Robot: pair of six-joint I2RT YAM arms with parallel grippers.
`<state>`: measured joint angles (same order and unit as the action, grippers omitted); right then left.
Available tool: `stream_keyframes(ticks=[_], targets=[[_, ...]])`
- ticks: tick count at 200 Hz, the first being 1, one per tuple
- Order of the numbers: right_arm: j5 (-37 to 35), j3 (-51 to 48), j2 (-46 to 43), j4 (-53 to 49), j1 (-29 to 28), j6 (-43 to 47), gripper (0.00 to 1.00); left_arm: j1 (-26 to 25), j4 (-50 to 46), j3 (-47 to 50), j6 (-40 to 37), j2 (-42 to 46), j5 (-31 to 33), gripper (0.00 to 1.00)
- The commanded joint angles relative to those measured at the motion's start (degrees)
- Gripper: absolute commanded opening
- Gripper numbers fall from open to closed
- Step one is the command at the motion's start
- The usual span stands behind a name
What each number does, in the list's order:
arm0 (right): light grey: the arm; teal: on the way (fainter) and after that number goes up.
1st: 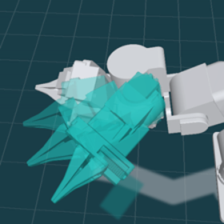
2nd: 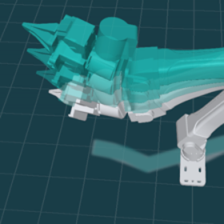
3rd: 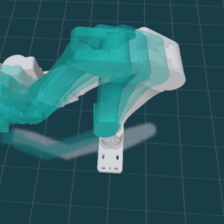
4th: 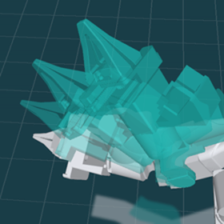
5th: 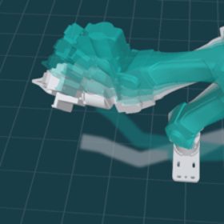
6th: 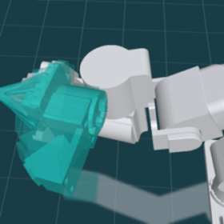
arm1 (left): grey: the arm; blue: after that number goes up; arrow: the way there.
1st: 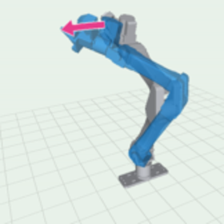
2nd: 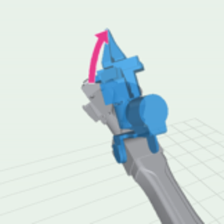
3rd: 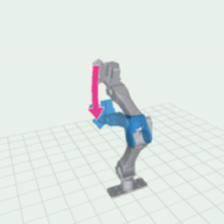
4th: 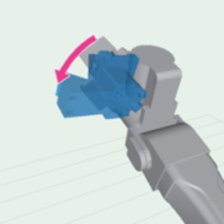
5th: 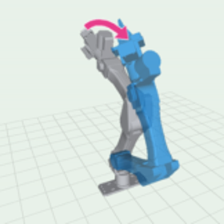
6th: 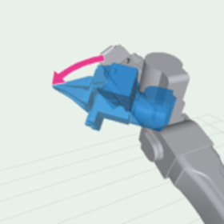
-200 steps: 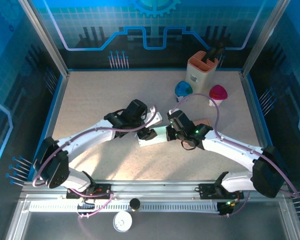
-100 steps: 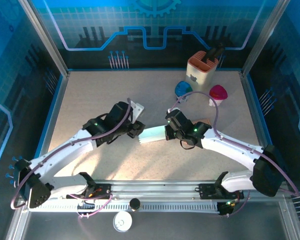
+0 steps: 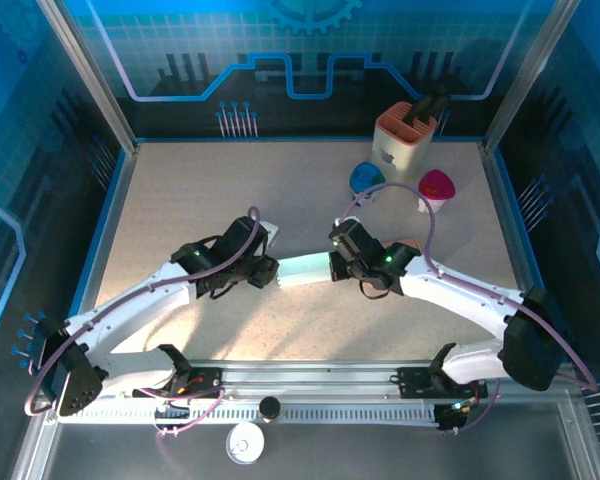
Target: Fold the paper box
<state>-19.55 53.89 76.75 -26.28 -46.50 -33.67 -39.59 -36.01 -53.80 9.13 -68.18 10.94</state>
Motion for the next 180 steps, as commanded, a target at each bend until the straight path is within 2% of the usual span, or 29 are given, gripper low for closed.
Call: stream_keyframes(ticks=[1, 59, 180], targets=[[-1.44, 1.74, 0.86, -1.36, -0.87, -1.05, 0.00, 0.33, 1.24, -0.16, 0.75, -1.21, -0.88, 0.38], [-1.28, 1.88, 1.14, -1.40, -0.69, -1.05, 0.00, 0.34, 2.70, 0.75, 0.35, -2.95, -2.27, 0.33], [-1.19, 1.34, 0.68, -1.10, -0.64, -1.31, 0.00, 0.34, 4.41, 0.41, 0.55, -5.55, -1.44, 0.12]])
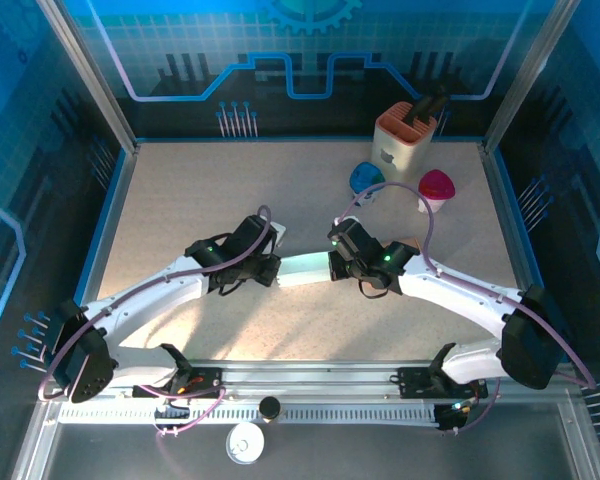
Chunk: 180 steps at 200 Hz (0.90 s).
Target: Fold the paper box
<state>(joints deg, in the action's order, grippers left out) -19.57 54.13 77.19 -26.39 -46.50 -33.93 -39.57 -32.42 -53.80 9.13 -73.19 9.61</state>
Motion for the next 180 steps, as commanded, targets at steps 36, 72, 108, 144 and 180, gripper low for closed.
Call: stream_keyframes(ticks=[36, 72, 108, 144, 180], targets=[[-1.15, 0.95, 0.16, -0.76, -0.77, -1.82, 0.00, 0.30, 1.38, 0.28, 1.83, -1.16, -0.79, 0.03], [-1.49, 0.50, 0.07, 0.13, -1.51, -3.23, 0.00, 0.31, -0.28, -1.98, 7.15, -3.41, -1.35, 0.00], [-2.28, 0.91, 0.60, 0.03, -2.06, -3.86, 0.00, 0.33, -1.23, -3.79, 11.94, -5.30, -1.75, 0.00], [-3.52, 0.15, 0.27, 0.83, -2.54, -3.71, 0.00, 0.29, -1.70, -4.39, 14.98, -4.66, -2.45, 0.00], [-3.89, 0.14, -0.46, 1.40, -2.20, -1.94, 0.00, 0.31, -5.81, -7.46, 15.13, -5.97, -3.58, 0.00]])
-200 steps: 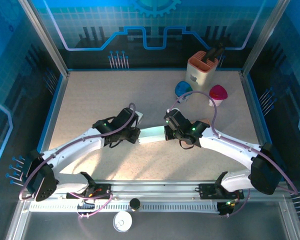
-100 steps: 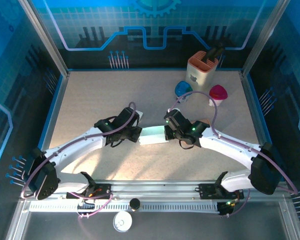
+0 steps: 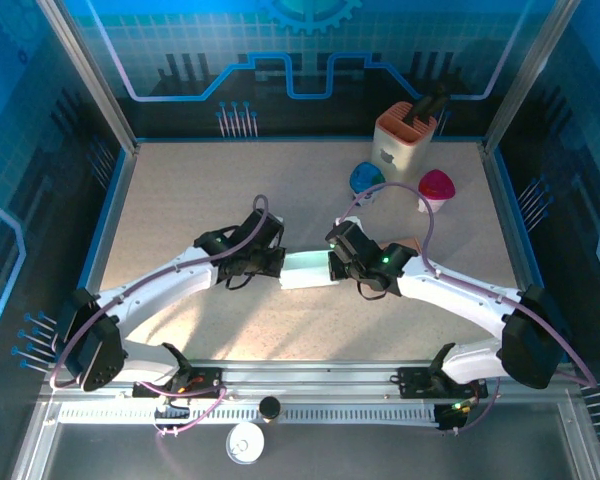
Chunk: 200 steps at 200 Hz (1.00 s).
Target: Fold the paper box
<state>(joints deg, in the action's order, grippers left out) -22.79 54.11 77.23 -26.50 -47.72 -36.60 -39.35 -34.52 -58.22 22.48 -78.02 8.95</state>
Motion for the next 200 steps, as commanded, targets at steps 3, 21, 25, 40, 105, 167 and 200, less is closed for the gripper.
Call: stream_keyframes(ticks=[3, 21, 25, 40, 105, 167, 200], targets=[[-0.65, 0.26, -0.58, 1.46, -0.90, 0.79, 0.00, 0.08, -4.05, -3.23, 1.85, -1.24, -3.02, 0.00], [-0.33, 0.39, -0.59, 1.90, -0.69, 1.44, 0.00, 0.21, -5.71, -4.60, 2.13, -1.99, -3.82, 0.00], [-0.19, 0.45, -0.49, 2.04, -0.69, 1.59, 0.00, 0.21, -6.11, -5.02, 2.25, -2.19, -3.99, 0.00], [0.50, 0.14, -0.06, 2.92, -0.62, 1.88, 0.00, 0.24, -7.16, -6.50, 2.63, -3.24, -4.68, 0.00], [0.98, -0.67, 0.11, 3.91, -0.63, 2.06, 0.00, 1.20, -8.72, -9.46, 5.53, -5.38, -6.88, 0.00], [1.26, -1.28, 0.23, 4.74, -0.66, 2.79, 0.00, 2.07, -8.36, -10.53, 8.45, -5.60, -9.31, 0.00], [1.60, -1.42, 0.30, 5.62, -0.70, 3.89, 0.00, 2.13, -9.68, -11.83, 8.99, -6.37, -9.81, 0.00]])
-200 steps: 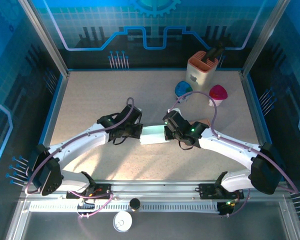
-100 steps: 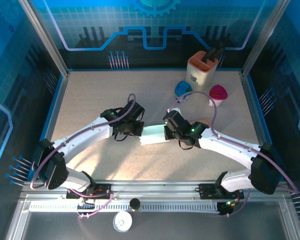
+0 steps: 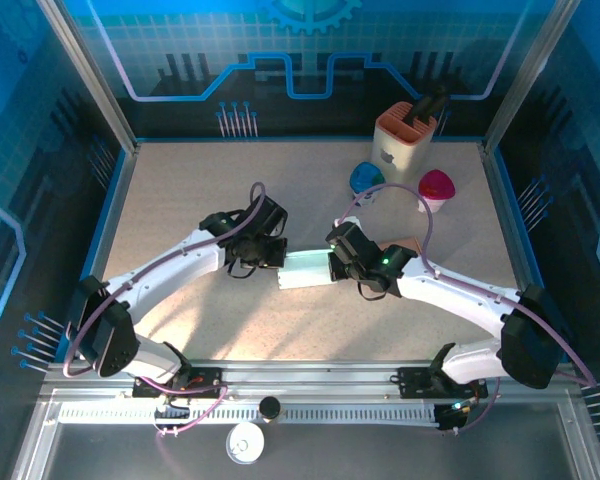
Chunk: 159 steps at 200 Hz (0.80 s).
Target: Fold the paper box
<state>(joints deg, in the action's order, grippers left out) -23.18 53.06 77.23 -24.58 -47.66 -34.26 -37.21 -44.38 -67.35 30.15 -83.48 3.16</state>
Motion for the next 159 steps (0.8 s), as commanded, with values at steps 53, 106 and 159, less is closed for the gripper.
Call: stream_keyframes(ticks=[53, 106, 159], targets=[[2.79, -0.25, 0.58, 4.32, -0.76, 1.61, 0.00, 0.17, 1.64, -1.30, 1.84, -0.47, -2.92, 0.00], [3.32, -1.07, 0.65, 6.07, -0.65, 2.34, 0.00, 0.46, 6.83, 3.25, 1.94, 0.36, -2.76, 0.00], [3.39, -1.55, 0.94, 6.87, -0.68, 3.05, 0.00, 0.39, 11.09, 7.44, 1.05, 3.14, -1.32, 0.00]])
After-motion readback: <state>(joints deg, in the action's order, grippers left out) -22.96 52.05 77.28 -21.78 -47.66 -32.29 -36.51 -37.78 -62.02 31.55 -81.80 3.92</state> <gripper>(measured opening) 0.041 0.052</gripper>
